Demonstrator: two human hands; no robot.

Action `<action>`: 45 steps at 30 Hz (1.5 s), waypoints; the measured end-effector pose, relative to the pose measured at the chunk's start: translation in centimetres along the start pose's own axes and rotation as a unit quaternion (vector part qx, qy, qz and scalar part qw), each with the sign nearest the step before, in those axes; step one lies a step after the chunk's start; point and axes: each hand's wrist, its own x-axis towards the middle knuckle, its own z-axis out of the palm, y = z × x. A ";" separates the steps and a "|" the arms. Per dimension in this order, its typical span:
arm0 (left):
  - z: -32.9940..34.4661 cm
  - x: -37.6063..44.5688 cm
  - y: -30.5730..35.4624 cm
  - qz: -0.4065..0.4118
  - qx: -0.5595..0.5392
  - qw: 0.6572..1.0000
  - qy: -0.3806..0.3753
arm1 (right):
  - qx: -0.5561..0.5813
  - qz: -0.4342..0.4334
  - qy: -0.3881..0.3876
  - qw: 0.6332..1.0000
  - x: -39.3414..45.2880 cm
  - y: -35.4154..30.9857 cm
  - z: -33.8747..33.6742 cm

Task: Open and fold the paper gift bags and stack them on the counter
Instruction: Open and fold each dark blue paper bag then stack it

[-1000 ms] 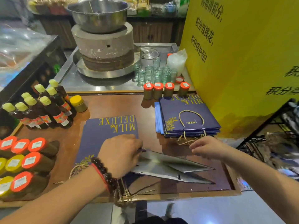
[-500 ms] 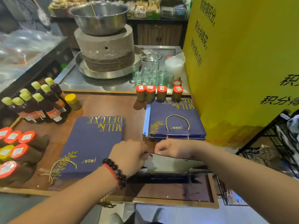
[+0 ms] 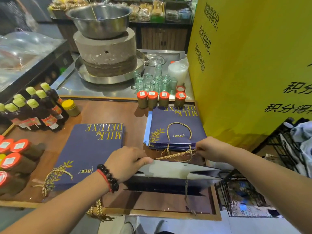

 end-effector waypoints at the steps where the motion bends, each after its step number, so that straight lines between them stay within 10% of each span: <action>1: 0.1 0.2 -0.1 0.007 0.031 1.000 -0.002 | -0.003 0.020 0.001 1.000 0.0 0.8 0.3; 26: 1.2 5.3 3.1 0.120 0.119 0.985 -0.042 | 0.209 0.363 0.031 0.908 -3.9 9.4 4.2; 31: 0.9 6.4 6.7 0.188 0.139 0.971 -0.043 | 0.550 0.254 0.032 0.795 -2.5 3.9 1.5; 39: 2.1 7.8 8.4 0.161 0.081 0.982 -0.054 | 0.468 0.103 -0.011 0.877 -2.1 -1.5 -1.6; 45: 2.6 7.7 8.3 0.156 0.049 0.985 -0.054 | 0.545 0.072 -0.008 0.835 -3.0 -1.3 -1.7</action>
